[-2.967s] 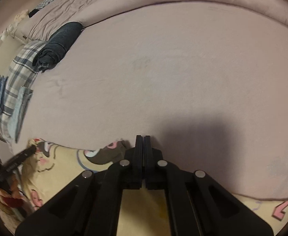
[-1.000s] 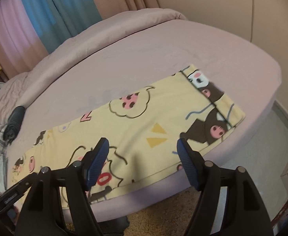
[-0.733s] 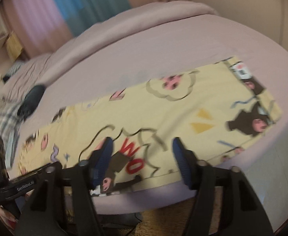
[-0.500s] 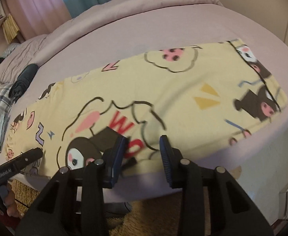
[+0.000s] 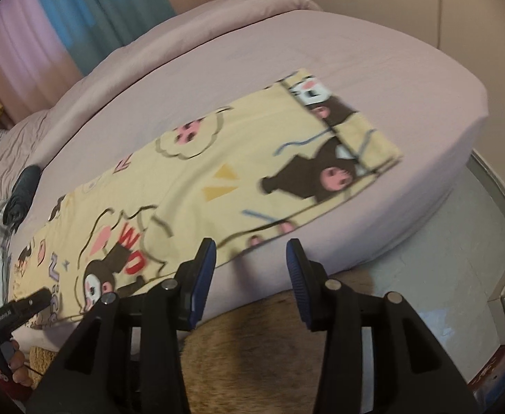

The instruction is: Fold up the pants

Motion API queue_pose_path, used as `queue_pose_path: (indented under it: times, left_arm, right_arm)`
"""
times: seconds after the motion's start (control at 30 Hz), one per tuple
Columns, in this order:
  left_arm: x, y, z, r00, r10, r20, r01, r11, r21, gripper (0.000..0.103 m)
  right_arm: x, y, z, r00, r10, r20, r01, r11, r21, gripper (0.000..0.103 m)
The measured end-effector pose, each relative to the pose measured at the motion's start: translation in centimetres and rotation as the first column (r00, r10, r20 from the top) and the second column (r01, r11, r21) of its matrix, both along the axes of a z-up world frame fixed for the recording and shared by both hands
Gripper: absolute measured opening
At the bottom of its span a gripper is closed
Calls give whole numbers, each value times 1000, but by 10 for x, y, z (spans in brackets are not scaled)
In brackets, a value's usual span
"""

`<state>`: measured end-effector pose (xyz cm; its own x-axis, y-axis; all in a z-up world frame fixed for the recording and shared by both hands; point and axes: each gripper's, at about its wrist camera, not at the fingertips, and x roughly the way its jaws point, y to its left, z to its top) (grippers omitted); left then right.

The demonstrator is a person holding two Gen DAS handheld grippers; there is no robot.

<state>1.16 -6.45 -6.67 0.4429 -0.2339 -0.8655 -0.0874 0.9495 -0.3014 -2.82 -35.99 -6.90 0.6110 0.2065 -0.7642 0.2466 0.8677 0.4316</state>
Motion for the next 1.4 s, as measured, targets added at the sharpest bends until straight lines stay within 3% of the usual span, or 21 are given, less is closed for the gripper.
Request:
queue_pose_path:
  times: [0.2, 0.5, 0.8, 1.17, 1.27, 1.3, 1.33, 1.4]
  left_arm:
    - [2, -5, 1, 1000, -5, -1, 5, 1000, 16, 53]
    - [7, -14, 0, 1000, -25, -3, 25, 999, 26, 53]
    - [10, -16, -2, 999, -30, -13, 31, 999, 43, 53]
    - [11, -18, -3, 999, -32, -15, 33, 998, 57, 53]
    - [11, -18, -4, 999, -32, -15, 32, 998, 57, 53]
    - [11, -18, -4, 999, -31, -15, 32, 998, 56, 53]
    - [11, -18, -4, 999, -31, -14, 32, 998, 56, 53]
    - [11, -18, -4, 999, -34, -13, 35, 998, 58, 53]
  right_arm:
    - [-7, -45, -10, 992, -123, -3, 123, 990, 65, 44]
    - [11, -83, -2, 981, -194, 9, 194, 981, 10, 44]
    - [34, -87, -17, 984, -172, -35, 171, 984, -44, 44]
    - [45, -82, -16, 994, -112, -2, 112, 993, -27, 44]
    - [53, -82, -21, 993, -120, -17, 119, 992, -40, 40]
    - [54, -82, -22, 992, -127, -16, 126, 991, -42, 30]
    - [57, -82, -21, 990, -142, -16, 140, 988, -63, 13]
    - [57, -84, -19, 988, -152, 9, 153, 987, -53, 8]
